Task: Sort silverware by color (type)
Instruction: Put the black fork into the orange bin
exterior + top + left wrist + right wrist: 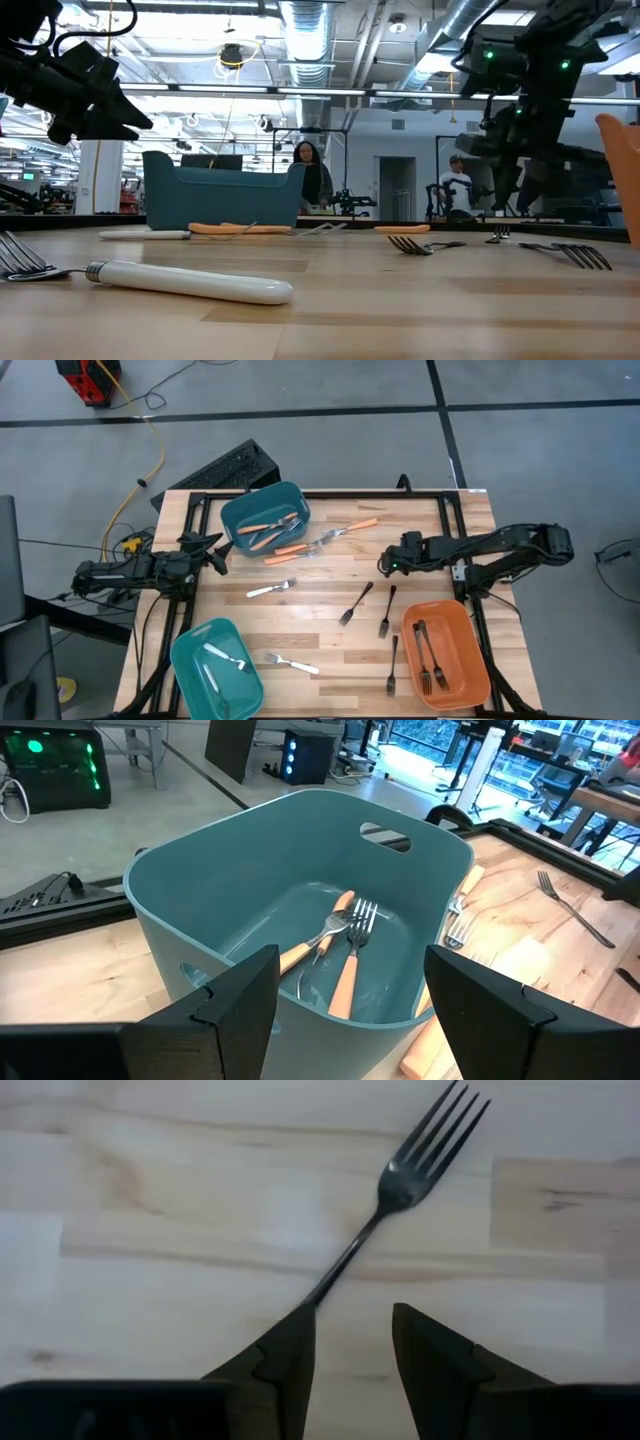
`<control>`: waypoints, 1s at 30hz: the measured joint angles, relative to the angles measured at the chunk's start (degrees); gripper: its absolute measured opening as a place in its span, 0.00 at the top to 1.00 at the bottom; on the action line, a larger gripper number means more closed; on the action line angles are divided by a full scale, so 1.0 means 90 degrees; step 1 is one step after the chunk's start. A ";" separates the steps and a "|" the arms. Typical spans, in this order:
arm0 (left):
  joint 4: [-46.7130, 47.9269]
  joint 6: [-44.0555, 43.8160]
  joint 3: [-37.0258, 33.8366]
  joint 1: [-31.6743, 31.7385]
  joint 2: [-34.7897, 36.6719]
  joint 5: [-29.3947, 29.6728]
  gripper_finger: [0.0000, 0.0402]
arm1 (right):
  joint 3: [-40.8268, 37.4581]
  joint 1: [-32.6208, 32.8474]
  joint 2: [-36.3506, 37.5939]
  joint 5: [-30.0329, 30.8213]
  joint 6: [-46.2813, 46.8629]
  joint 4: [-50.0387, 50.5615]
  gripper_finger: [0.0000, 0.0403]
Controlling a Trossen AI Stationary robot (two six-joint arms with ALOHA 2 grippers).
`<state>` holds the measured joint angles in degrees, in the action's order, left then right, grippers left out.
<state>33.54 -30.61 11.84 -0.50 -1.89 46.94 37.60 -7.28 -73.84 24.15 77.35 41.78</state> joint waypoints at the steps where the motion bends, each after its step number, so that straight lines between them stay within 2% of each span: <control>1: -0.0001 0.0001 0.0000 -0.0001 0.0000 0.0000 0.42 | -0.0001 -0.0001 -0.0102 0.0076 0.0021 -0.0084 0.60; 8: -0.0001 0.0000 0.0000 0.0000 0.0000 -0.0002 0.42 | 0.0000 0.0000 -0.0643 0.0321 -0.0070 -0.0486 0.60; 14: -0.0001 0.0000 0.0000 -0.0002 0.0002 -0.0002 0.42 | 0.0000 -0.0001 -0.0683 0.0416 0.0268 -0.0394 0.60; 20: -0.0001 0.0000 0.0000 0.0000 0.0002 -0.0002 0.42 | 0.0000 -0.0001 -0.0732 0.0908 0.0639 -0.0302 0.60; 30: -0.0001 -0.0005 -0.0002 -0.0001 0.0000 -0.0004 0.42 | 0.0005 -0.0040 -0.1641 0.1021 0.0760 -0.0746 0.60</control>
<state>33.54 -30.65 11.81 -0.51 -1.89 46.90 37.65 -7.64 -88.61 33.34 84.19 35.06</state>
